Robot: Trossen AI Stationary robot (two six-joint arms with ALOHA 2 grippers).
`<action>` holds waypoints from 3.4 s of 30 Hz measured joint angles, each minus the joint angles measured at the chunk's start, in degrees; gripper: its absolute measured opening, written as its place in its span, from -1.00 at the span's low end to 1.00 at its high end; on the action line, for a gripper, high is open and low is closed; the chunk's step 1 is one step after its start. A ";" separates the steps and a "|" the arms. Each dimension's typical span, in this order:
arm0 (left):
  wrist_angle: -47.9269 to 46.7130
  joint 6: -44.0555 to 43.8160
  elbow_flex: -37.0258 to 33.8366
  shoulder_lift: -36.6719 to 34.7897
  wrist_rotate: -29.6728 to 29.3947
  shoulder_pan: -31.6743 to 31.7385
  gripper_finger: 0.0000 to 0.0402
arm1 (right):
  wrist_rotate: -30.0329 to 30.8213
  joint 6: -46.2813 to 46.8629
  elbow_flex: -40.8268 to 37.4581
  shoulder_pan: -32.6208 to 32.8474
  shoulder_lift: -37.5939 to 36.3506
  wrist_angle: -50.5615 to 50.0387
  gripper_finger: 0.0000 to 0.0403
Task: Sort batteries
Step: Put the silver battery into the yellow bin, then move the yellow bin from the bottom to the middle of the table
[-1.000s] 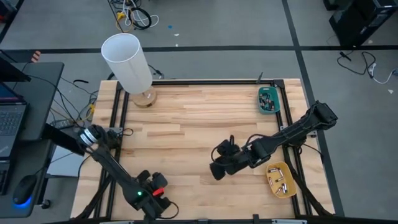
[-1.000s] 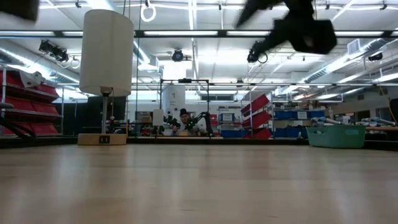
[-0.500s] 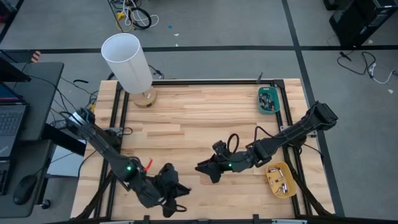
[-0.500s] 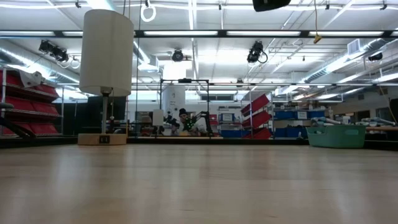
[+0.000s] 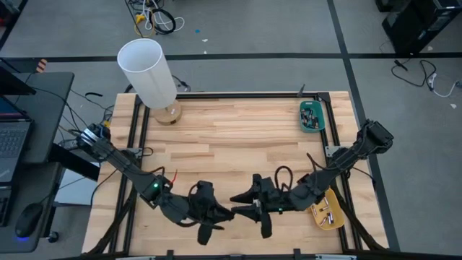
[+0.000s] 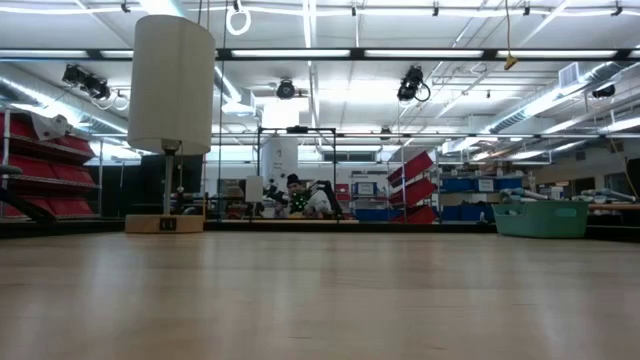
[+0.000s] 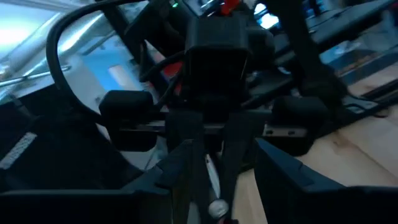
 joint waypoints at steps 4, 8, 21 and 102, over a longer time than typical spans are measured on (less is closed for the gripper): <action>-0.07 -0.28 0.00 -0.28 -4.29 0.25 -0.80 | 6.87 0.26 0.00 1.65 0.00 0.01 -0.28; 0.25 -0.63 0.02 -1.35 -7.02 0.25 -0.80 | 10.04 1.75 0.00 2.53 0.00 0.00 -0.26; 0.28 -1.34 0.03 -1.60 -7.00 1.63 -0.79 | 8.03 9.85 -1.01 0.74 0.00 -0.38 -0.42; -62.17 -17.79 0.09 -22.17 -17.81 2.13 -0.22 | -44.34 78.77 -16.62 11.21 -3.78 -77.45 -0.48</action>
